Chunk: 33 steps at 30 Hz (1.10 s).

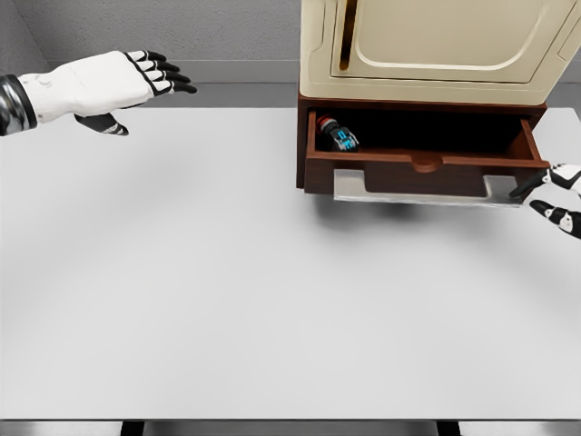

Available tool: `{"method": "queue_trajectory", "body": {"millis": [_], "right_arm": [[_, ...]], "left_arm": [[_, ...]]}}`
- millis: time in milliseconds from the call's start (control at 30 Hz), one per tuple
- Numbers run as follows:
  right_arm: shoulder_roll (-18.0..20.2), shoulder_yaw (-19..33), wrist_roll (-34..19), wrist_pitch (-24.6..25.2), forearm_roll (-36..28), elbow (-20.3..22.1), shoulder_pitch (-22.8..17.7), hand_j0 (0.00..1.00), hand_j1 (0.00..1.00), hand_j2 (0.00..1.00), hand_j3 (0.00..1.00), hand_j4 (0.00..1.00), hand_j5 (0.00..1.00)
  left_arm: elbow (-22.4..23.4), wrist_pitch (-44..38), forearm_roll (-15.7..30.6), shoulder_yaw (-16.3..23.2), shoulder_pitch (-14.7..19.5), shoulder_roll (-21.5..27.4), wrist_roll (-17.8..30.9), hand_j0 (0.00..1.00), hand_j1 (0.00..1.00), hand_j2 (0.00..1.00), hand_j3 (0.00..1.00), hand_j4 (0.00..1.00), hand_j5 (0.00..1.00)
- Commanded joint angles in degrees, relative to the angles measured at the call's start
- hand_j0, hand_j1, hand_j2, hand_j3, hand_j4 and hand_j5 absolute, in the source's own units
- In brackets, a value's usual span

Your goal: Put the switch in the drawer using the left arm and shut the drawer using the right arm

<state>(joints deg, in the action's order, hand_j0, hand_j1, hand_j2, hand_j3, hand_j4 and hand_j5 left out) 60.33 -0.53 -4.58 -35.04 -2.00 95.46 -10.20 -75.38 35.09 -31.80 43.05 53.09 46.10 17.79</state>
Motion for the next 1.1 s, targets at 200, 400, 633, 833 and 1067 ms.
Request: {"method": "queue_trajectory", "body": {"millis": [200,400,633,833,1067], "right_arm": [[-0.2,-0.6,0.0,0.0,-0.2,-0.4,1.7,0.52,0.52,0.52,0.52,0.52,0.52],[-1.0,-0.8,0.0,0.0,0.1,-1.2,3.0,0.52,0.52,0.52,0.52,0.52,0.52],[-2.2,-2.9,-0.1,0.0,0.5,-1.9,6.2,0.52,0.52,0.52,0.52,0.52,0.52],[-2.7,-3.8,-0.1,0.0,0.8,-1.9,7.0,0.52,0.52,0.52,0.52,0.52,0.52],[-3.0,-3.8,-0.1,0.0,0.9,-1.5,7.9,0.52,0.52,0.52,0.52,0.52,0.52]], "left_arm": [[0.1,-0.1,0.2,-0.1,0.1,0.1,0.0,1.0,1.0,1.0,1.0,1.0,1.0],[0.0,-0.1,0.3,-0.1,-0.1,0.9,0.0,1.0,1.0,1.0,1.0,1.0,1.0],[-0.1,-0.1,0.4,-0.1,0.0,1.0,0.0,1.0,1.0,1.0,1.0,1.0,1.0],[-0.4,-0.1,0.5,-0.2,-0.1,1.2,0.0,1.0,1.0,1.0,1.0,1.0,1.0],[-0.6,-0.1,0.5,-0.1,-0.2,1.2,0.0,1.0,1.0,1.0,1.0,1.0,1.0]]}}
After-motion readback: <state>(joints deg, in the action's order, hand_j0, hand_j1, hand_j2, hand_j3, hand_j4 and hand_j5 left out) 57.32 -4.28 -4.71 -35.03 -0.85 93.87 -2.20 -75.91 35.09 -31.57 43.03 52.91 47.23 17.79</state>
